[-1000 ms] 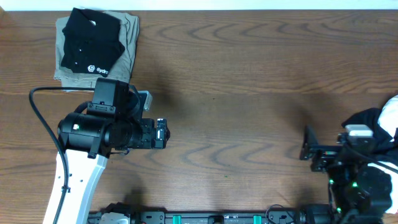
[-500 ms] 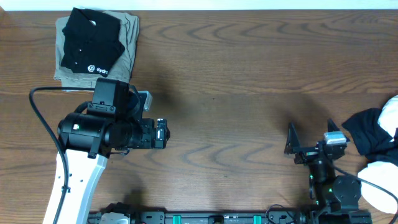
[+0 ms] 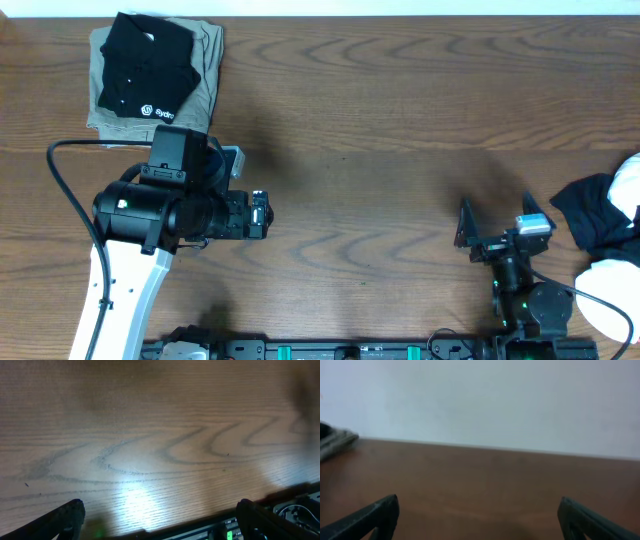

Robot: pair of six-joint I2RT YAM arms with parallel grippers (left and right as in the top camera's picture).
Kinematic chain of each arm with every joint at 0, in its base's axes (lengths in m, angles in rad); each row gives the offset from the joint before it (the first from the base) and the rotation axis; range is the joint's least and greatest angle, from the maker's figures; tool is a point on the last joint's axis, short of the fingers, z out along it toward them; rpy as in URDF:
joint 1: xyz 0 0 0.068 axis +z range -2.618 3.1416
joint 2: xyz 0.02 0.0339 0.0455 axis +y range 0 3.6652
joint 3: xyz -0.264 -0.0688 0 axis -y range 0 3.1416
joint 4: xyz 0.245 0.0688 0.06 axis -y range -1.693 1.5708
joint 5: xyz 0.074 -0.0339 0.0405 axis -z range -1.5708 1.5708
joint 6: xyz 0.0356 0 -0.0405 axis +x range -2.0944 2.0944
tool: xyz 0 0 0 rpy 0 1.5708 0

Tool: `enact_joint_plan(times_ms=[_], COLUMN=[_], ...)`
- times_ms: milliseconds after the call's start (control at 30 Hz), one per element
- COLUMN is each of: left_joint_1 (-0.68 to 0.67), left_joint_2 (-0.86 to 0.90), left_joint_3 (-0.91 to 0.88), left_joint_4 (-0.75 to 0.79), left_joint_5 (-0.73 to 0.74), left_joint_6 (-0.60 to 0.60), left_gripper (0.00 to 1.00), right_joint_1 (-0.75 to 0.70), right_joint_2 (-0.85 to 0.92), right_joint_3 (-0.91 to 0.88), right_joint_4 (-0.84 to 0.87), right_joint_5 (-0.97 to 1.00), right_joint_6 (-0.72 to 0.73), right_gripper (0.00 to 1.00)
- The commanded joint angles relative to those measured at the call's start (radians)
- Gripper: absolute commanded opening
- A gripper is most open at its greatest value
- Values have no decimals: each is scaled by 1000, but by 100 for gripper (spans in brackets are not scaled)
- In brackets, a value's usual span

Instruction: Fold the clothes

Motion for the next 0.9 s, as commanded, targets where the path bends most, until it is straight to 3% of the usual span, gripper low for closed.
enact_joint_plan(times_ms=[0, 867], left_joint_1=[-3, -3], left_joint_2=[1, 1], left_joint_3=[-2, -2], left_joint_4=[1, 1], left_joint_5=[12, 12], left_joint_6=[-9, -9], left_gripper=[98, 98], right_joint_1=[-9, -9], right_joint_2=[-6, -6], right_joint_3=[-5, -5], right_joint_4=[-70, -69], right_joint_5=[3, 10], right_joint_6=[-11, -26], right_gripper=[99, 99])
